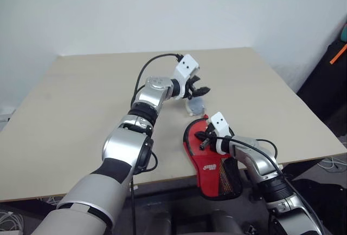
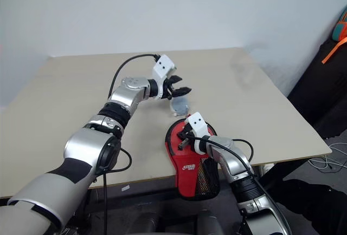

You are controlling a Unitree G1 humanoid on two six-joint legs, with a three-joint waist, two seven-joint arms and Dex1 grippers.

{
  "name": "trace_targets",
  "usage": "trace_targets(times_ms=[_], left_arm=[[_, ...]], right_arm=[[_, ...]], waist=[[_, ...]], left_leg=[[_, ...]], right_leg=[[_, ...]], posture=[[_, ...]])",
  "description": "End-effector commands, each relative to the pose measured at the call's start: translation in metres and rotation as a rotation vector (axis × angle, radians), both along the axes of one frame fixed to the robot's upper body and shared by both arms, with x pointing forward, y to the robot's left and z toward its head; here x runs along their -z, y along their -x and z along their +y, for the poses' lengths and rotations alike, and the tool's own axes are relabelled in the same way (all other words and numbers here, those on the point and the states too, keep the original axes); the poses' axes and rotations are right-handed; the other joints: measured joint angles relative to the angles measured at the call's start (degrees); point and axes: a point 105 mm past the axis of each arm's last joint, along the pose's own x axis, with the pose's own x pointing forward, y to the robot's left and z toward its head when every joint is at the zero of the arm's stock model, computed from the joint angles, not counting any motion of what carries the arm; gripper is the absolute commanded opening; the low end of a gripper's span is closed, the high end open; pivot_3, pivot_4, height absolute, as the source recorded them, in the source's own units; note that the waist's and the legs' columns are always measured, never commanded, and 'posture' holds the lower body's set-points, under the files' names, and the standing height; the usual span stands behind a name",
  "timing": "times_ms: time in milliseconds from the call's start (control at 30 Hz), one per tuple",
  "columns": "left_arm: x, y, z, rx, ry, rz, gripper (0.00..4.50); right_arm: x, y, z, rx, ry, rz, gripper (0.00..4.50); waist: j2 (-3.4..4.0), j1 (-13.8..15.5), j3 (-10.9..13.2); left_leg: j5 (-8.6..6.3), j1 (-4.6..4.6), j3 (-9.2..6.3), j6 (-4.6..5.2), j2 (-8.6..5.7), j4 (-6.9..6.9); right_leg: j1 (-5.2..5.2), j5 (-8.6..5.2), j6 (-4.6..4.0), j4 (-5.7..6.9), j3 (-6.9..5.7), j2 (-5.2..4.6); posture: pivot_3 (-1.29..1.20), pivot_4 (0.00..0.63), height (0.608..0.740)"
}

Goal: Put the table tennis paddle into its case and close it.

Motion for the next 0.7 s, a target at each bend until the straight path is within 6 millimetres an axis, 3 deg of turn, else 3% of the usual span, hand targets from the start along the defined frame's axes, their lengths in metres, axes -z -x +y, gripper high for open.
trace_targets(times_ms=[33, 167, 267, 333, 500, 633, 700], left_arm=[[-0.041, -0.005, 0.011, -0.009, 0.062, -0.09, 2.85], [-0.029, 0.007, 0.021, 0.067, 0.028, -0.096, 1.59], [-0.007, 0.024, 0.03, 0.111, 0.017, -0.056, 0.53], [0.007, 0.039, 0.036, 0.122, 0.022, -0.019, 0.0], [0.024, 0.071, 0.043, 0.123, 0.071, 0.059, 0.0], [0.027, 0.093, 0.041, 0.147, 0.124, 0.118, 0.0], [0.03, 0.103, 0.038, 0.171, 0.134, 0.146, 0.0]], right_arm=[[0.017, 0.011, -0.003, -0.02, 0.042, 0.078, 0.0], [-0.005, 0.007, -0.007, -0.019, 0.009, 0.05, 0.0], [-0.026, 0.004, -0.013, -0.023, -0.011, 0.026, 0.61], [-0.042, 0.001, -0.017, -0.027, -0.024, 0.006, 1.28], [-0.081, -0.015, -0.031, -0.035, -0.025, -0.075, 3.04], [-0.108, -0.044, -0.049, 0.001, 0.019, -0.158, 4.42], [-0.117, -0.059, -0.056, 0.021, 0.037, -0.188, 4.47]], waist=[[0.01, -0.17, 0.0], [0.03, -0.17, -0.01], [0.06, -0.17, -0.01], [0.05, -0.14, 0.0], [0.04, -0.08, 0.03], [0.06, -0.16, 0.02], [0.06, -0.16, 0.02]], left_leg=[[0.0, 0.0, 0.0, 0.0, 0.0, -0.01], [0.0, 0.0, 0.01, 0.0, 0.0, -0.05], [0.0, -0.01, 0.02, 0.0, 0.0, -0.04], [0.0, -0.03, 0.03, 0.0, 0.01, -0.03], [0.0, -0.12, -0.01, 0.0, 0.03, 0.04], [0.0, -0.05, 0.01, 0.0, 0.04, 0.04], [0.0, -0.01, 0.04, 0.0, 0.05, 0.02]], right_leg=[[-0.01, 0.0, 0.0, 0.0, 0.0, 0.01], [-0.02, 0.0, 0.0, -0.01, 0.01, 0.01], [-0.02, 0.02, -0.03, 0.0, 0.03, 0.0], [-0.05, 0.1, -0.17, 0.04, 0.06, -0.02], [-0.12, 0.19, -0.31, 0.08, 0.01, -0.02], [-0.06, 0.19, -0.31, 0.05, 0.0, -0.02], [-0.06, 0.19, -0.32, 0.04, 0.01, -0.02]], posture=[[0.0, 0.0, 0.74], [0.0, 0.0, 0.74], [0.0, 0.0, 0.74], [0.0, 0.0, 0.74], [0.0, 0.0, 0.74], [0.0, 0.0, 0.74], [0.0, 0.0, 0.74]])
